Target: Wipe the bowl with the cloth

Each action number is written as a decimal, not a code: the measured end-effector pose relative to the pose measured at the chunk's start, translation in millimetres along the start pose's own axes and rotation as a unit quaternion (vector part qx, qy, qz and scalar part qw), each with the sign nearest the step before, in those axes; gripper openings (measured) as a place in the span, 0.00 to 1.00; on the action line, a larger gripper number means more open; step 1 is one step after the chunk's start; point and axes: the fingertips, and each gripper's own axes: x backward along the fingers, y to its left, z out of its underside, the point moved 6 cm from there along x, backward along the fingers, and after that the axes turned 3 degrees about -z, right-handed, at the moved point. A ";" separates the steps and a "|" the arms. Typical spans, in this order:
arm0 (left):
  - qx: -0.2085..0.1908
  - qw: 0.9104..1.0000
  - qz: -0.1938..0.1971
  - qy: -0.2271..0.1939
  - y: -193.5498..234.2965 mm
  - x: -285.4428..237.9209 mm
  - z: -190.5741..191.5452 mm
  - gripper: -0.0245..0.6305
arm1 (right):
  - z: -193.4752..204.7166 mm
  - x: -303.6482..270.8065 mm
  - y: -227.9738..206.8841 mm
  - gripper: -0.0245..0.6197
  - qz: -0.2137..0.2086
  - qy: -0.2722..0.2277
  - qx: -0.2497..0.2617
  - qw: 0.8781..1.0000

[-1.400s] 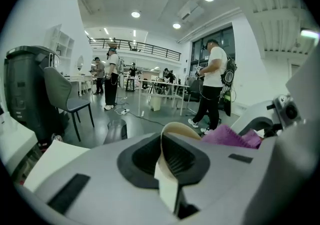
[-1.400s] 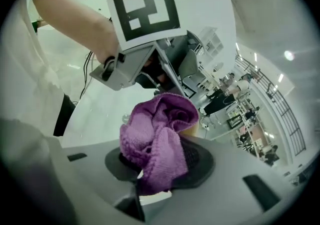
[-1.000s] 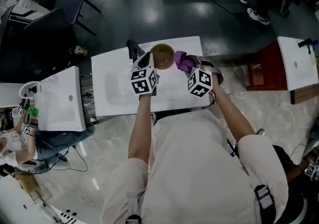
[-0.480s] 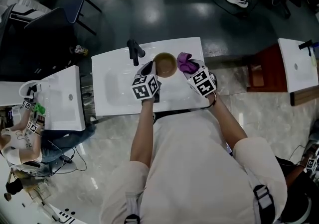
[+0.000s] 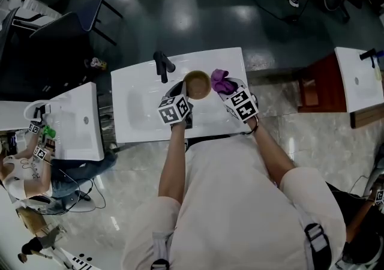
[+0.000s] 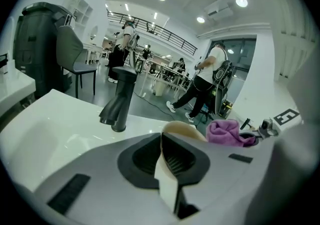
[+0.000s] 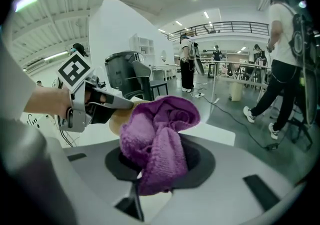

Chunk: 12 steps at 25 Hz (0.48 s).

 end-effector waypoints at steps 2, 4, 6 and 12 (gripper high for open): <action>0.002 1.000 -0.002 0.003 0.7 0.1 2.3 0.06 | -0.7 0.2 -0.4 0.23 0.000 -0.002 0.000 1.000; 0.001 1.000 -0.002 0.004 2.0 -0.8 2.3 0.06 | -1.6 -0.6 -1.3 0.23 -0.001 -0.003 0.000 1.000; -0.002 1.000 -0.001 0.005 3.5 -1.6 0.2 0.06 | -3.5 -1.7 -2.4 0.23 -0.001 -0.004 -0.001 1.000; -0.004 1.000 0.001 0.007 3.0 -1.9 -1.1 0.06 | -4.7 -1.5 -4.3 0.22 -0.002 -0.002 -0.013 1.000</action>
